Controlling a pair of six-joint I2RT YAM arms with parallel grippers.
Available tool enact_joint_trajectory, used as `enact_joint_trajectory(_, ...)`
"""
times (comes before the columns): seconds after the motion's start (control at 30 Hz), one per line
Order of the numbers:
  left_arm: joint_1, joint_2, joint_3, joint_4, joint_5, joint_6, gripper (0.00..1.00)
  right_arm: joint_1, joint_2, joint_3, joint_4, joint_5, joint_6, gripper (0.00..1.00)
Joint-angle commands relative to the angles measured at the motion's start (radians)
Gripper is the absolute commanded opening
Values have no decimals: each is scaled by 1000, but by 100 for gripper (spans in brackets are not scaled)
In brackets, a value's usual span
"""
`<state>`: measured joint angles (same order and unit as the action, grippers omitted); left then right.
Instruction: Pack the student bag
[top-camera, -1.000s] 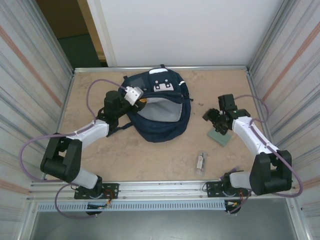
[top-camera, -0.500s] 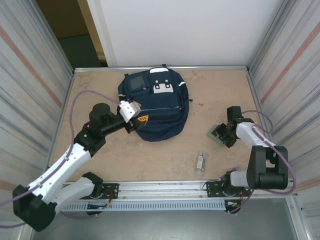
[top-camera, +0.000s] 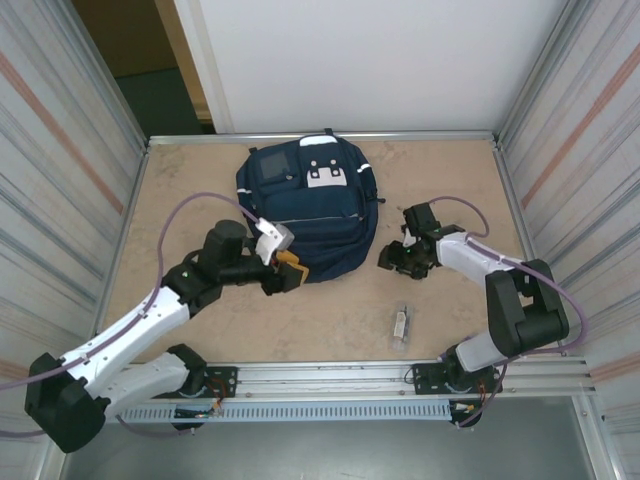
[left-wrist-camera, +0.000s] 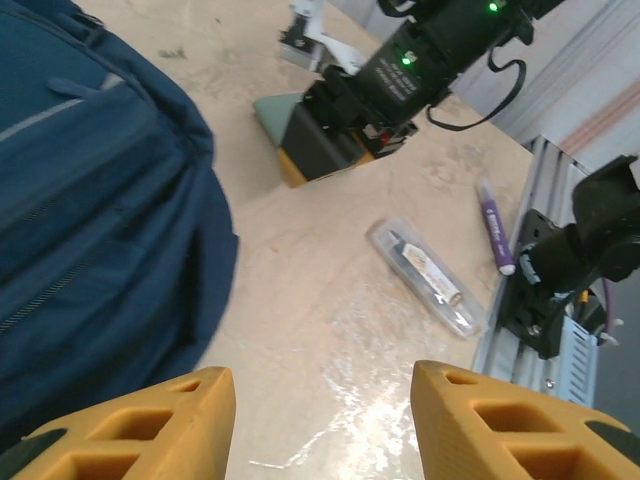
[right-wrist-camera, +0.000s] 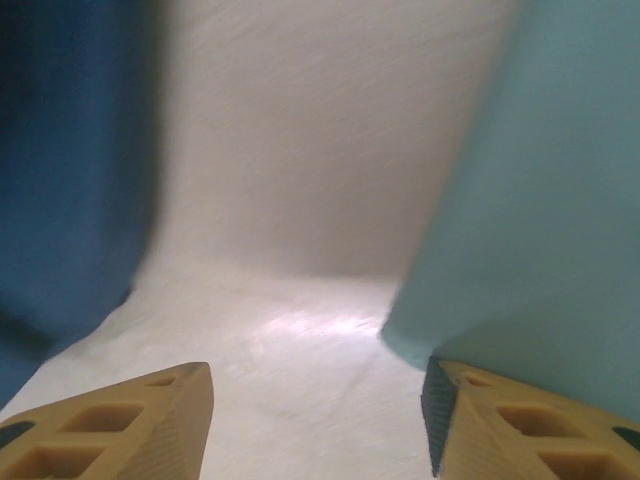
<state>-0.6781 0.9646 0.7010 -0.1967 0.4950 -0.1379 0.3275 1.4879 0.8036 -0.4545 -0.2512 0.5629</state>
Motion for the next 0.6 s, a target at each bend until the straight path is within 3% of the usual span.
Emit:
enact_joint_trajectory(0.0, -61, -7, -43, 53, -100, -141, 51, -15, -66, 56, -61, -35, -2, 63)
enact_joint_trajectory(0.13, -140, 71, -61, 115, -185, -293, 52, -172, -109, 68, -126, 15, -35, 65)
enact_joint_trajectory(0.33, -322, 231, -20, 224, -316, -297, 54, -435, -57, 7, -130, -100, -75, 64)
enact_joint_trajectory(0.57, -360, 591, 271, 239, -381, -326, 54, -486, -27, -13, -40, -273, -146, 62)
